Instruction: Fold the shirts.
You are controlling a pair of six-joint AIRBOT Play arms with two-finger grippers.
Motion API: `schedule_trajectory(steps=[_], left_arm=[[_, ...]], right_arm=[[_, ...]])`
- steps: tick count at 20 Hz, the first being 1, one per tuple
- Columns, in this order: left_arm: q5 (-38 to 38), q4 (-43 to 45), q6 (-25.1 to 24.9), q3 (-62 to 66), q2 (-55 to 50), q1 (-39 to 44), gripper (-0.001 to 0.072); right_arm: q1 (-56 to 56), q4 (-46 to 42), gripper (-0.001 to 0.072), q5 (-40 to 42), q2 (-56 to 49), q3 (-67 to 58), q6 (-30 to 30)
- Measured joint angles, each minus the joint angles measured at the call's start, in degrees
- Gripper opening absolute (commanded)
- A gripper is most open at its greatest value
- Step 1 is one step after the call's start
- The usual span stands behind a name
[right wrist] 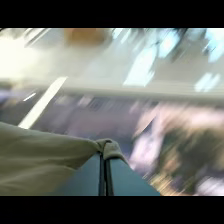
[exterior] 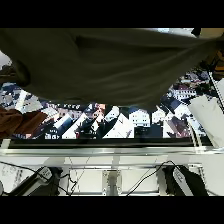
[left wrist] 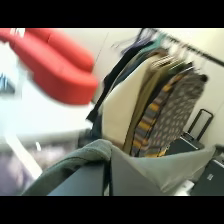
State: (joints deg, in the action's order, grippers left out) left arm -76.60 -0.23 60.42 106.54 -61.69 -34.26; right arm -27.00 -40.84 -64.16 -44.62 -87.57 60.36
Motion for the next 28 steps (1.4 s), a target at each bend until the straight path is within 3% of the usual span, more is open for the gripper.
schedule_trajectory(steps=[6,11,14,18,23,28], left_arm=[[1.6,0.76,7.17,11.91,6.21,0.0,0.001],[0.52,12.52,12.37,13.35,11.85,0.0,0.0011],[-0.35,23.82,15.43,9.84,12.96,0.0,0.0011],[-1.22,30.03,17.14,-2.78,12.5,0.26,0.001],[1.9,33.35,12.94,-22.05,7.23,5.9,0.001],[19.02,36.41,7.23,-31.26,-6.12,15.72,0.0011]], right_arm=[[-0.13,-17.42,0.0018,0.98,9.55,-11.17,5.99],[4.24,-27.91,0.0018,-2.95,11.5,-13.55,9.84],[5.79,-32.09,0.0018,-5.27,9.29,-11.78,11.47],[6.47,-36.22,0.0019,-8.09,3.58,-7.37,14.53],[6.8,-31.78,0.0019,-7.69,-6.99,0.48,15.91],[11.15,-28.13,0.0019,3.93,-20.39,7.32,16.24]])
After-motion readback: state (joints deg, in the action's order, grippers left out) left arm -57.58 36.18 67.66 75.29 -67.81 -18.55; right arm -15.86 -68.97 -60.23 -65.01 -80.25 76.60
